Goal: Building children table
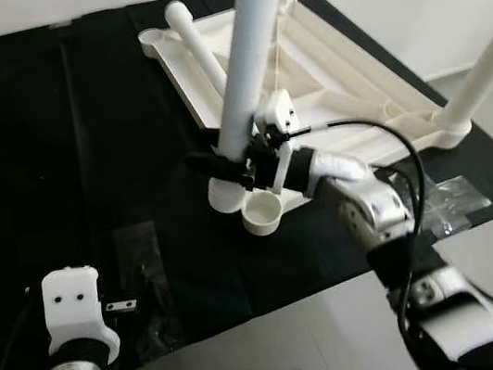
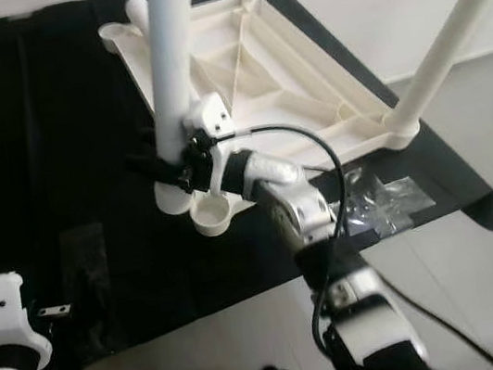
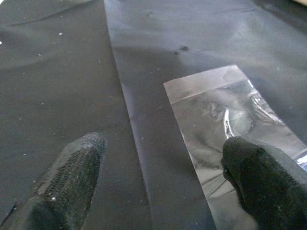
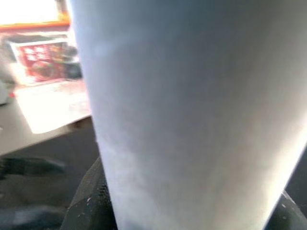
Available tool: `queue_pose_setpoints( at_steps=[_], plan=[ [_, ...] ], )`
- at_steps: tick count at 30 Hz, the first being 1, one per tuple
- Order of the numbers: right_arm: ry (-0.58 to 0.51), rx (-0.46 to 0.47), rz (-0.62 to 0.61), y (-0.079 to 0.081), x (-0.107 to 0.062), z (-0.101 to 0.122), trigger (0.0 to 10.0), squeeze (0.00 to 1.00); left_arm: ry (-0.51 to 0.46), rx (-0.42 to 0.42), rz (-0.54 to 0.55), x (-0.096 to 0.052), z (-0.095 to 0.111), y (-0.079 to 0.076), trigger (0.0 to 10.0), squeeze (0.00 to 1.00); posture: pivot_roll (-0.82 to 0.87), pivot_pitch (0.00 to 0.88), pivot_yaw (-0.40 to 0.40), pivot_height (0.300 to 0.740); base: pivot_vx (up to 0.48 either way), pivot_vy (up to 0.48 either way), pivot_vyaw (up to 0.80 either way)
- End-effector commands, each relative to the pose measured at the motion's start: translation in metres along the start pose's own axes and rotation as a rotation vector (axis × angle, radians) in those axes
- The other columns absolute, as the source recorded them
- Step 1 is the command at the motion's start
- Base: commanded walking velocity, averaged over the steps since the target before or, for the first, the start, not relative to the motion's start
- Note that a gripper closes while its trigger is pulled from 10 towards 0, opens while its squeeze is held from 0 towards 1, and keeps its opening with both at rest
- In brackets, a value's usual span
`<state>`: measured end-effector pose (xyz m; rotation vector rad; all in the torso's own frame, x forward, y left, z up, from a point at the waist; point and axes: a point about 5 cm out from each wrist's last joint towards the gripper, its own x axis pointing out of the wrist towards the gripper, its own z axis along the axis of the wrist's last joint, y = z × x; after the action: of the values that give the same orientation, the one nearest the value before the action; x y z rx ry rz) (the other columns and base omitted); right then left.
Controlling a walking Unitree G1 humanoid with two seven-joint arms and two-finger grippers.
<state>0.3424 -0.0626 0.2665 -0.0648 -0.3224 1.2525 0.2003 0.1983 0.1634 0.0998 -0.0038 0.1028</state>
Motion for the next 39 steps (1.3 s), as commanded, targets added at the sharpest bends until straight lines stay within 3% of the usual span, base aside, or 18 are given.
queue_pose_setpoints(
  at_steps=[1,4,6,11,13,16,18,22,26,31,39],
  plan=[
    [0.010,0.004,0.085,0.006,0.001,0.000,10.0,0.00,0.017,0.030,0.007,-0.004,-0.001,0.003,10.0,0.00,-0.16,0.346,-0.045,0.740,0.000,0.000,0.00],
    [0.051,-0.028,0.136,0.007,-0.001,-0.002,10.0,0.00,0.014,0.045,0.002,-0.004,-0.001,0.002,10.0,0.00,-0.16,0.347,-0.041,0.740,0.000,0.000,0.00],
    [0.089,-0.028,0.238,0.003,-0.003,-0.001,10.0,0.00,0.001,0.090,-0.017,-0.004,0.002,-0.001,10.0,0.00,-0.16,0.352,-0.041,0.740,0.000,0.000,0.00],
    [0.069,0.007,0.347,-0.001,-0.002,0.007,10.0,0.00,-0.014,0.098,-0.030,-0.004,0.005,-0.002,10.0,0.00,-0.16,0.347,-0.042,0.740,0.000,0.000,0.00],
    [0.097,-0.034,0.396,-0.003,0.001,0.011,10.0,0.00,-0.028,0.095,-0.040,-0.004,0.008,-0.003,10.0,0.00,-0.16,0.346,-0.044,0.740,0.000,0.000,0.00],
    [0.132,-0.098,0.330,-0.008,0.012,0.014,10.0,0.00,-0.022,0.084,-0.041,-0.003,0.008,-0.004,10.0,0.00,-0.17,0.335,-0.052,0.740,0.000,0.000,0.00],
    [0.092,-0.105,0.314,-0.004,0.019,0.020,10.0,0.00,-0.024,0.063,-0.044,-0.001,0.008,-0.007,10.0,0.00,-0.18,0.318,-0.057,0.740,0.000,-0.480,0.00],
    [0.072,-0.099,0.323,-0.001,0.020,0.022,10.0,0.00,-0.029,0.050,-0.042,0.000,0.008,-0.008,10.0,0.00,-0.18,0.314,-0.056,0.740,0.000,-0.480,0.00],
    [0.052,-0.069,0.364,0.010,0.019,0.018,10.0,0.00,-0.030,0.059,-0.020,0.004,0.005,-0.007,10.0,0.00,-0.19,0.252,-0.045,0.740,0.000,-0.480,0.00],
    [0.054,-0.053,0.378,0.012,0.019,0.007,10.0,0.00,-0.079,0.028,0.047,0.021,0.011,-0.005,10.0,0.00,-0.19,0.171,-0.040,0.740,0.000,0.000,0.00],
    [0.036,-0.062,0.347,0.010,0.028,0.007,10.0,0.00,-0.140,0.065,0.044,0.033,0.022,-0.004,10.0,0.00,-0.20,0.151,-0.037,0.740,0.000,0.000,0.00]
  ],
)
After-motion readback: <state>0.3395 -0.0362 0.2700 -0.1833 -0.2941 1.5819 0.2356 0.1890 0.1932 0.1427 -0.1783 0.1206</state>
